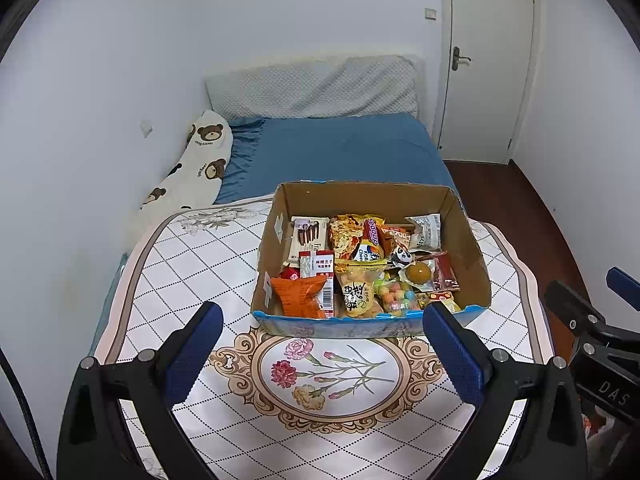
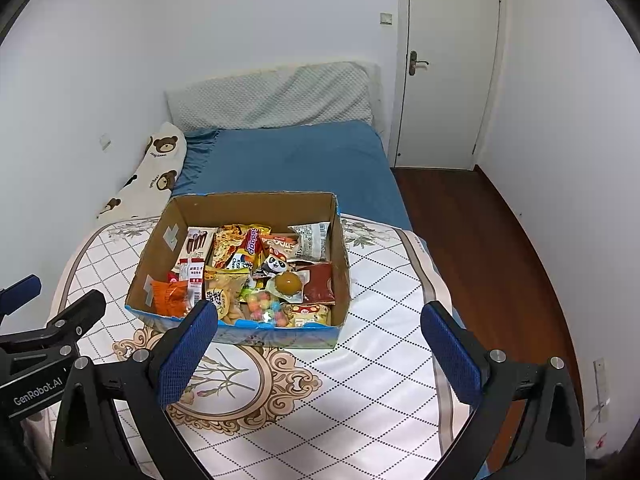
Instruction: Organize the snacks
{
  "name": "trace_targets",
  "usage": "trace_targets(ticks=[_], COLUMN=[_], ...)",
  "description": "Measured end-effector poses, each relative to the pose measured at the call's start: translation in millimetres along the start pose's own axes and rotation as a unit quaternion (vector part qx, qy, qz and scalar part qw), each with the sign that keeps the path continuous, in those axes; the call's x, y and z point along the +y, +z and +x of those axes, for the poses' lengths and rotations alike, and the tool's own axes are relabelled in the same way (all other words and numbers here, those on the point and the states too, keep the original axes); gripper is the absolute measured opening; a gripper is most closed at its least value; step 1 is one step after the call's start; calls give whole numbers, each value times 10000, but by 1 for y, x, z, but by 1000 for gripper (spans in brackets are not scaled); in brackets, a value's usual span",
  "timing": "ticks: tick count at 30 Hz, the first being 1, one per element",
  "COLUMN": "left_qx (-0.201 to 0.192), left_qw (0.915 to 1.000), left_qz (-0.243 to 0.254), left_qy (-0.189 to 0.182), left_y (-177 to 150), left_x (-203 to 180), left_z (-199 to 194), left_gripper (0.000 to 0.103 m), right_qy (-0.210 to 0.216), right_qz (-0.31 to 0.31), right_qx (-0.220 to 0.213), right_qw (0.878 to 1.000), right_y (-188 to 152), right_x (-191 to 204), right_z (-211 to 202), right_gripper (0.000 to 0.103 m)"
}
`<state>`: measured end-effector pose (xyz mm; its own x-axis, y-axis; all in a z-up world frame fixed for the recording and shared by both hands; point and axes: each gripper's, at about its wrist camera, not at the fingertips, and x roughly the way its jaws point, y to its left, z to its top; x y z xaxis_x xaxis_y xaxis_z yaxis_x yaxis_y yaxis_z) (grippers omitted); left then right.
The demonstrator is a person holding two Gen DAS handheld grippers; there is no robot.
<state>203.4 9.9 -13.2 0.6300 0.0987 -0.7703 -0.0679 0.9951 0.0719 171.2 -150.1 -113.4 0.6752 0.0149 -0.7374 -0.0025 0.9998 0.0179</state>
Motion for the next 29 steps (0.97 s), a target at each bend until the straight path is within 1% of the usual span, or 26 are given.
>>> trace_targets(ticks=[23,29], left_qx=[38,-38], left_qw=[10000,10000], left_qz=[0,-1], left_qy=[-15,5], left_y=[-1,-2], left_x=[-3,-3], left_z=[1,0], left_gripper=[103,103], right_qy=[-64,-70], right_qz=[75,94], right_qx=[3,-4], right_qw=[10000,9999], right_y=[-4,-5], right_x=[-5,-6], right_z=[0,-1], right_gripper=[103,103])
